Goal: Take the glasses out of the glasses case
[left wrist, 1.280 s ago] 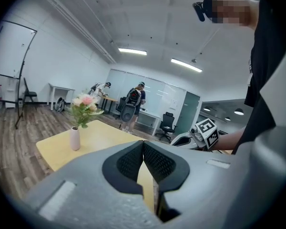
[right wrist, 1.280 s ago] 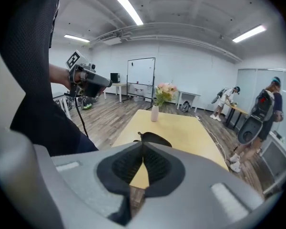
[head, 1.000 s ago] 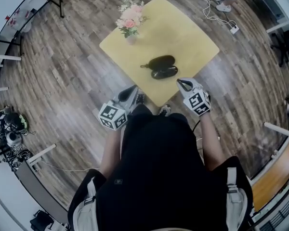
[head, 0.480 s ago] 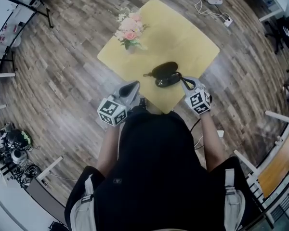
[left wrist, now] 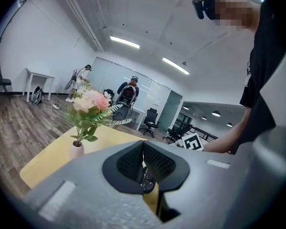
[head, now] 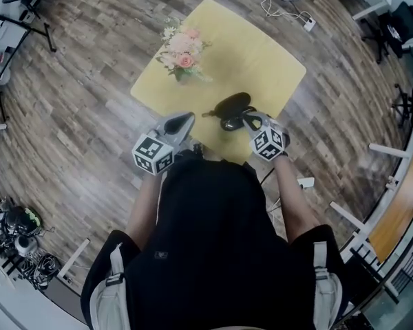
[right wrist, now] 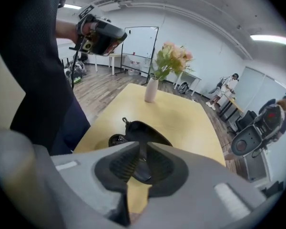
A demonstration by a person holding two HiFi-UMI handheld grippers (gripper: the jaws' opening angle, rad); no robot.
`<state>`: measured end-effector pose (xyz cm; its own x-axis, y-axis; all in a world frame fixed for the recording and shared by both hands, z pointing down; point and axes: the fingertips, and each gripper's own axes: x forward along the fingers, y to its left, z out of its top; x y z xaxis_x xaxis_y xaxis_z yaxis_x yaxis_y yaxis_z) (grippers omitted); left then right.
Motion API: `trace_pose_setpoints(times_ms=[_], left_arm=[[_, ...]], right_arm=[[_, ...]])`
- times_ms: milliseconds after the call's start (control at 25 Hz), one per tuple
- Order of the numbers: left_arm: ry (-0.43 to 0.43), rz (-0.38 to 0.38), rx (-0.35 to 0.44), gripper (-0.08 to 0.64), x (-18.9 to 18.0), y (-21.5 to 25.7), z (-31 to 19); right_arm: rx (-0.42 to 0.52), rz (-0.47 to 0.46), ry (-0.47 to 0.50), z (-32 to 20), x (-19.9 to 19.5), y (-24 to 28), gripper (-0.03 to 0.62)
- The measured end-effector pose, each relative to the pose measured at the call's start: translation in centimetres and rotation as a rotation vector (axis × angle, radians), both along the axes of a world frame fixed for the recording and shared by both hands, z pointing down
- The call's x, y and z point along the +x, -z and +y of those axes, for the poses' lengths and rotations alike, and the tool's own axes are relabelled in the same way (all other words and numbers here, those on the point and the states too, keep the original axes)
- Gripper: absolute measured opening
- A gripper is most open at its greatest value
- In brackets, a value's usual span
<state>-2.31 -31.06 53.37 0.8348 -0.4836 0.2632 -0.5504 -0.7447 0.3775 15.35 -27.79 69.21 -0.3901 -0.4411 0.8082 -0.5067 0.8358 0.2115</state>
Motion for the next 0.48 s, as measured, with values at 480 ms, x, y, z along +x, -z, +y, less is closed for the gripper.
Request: trace_pose_setpoints(times_ms=[480], left_arm=[[-0.065,0.015,-0.011,0.011,-1.6,-1.2,-2.6]], right_arm=[[-0.043,0.397,0.373,-0.4,-0.5,-7.7,0.072]])
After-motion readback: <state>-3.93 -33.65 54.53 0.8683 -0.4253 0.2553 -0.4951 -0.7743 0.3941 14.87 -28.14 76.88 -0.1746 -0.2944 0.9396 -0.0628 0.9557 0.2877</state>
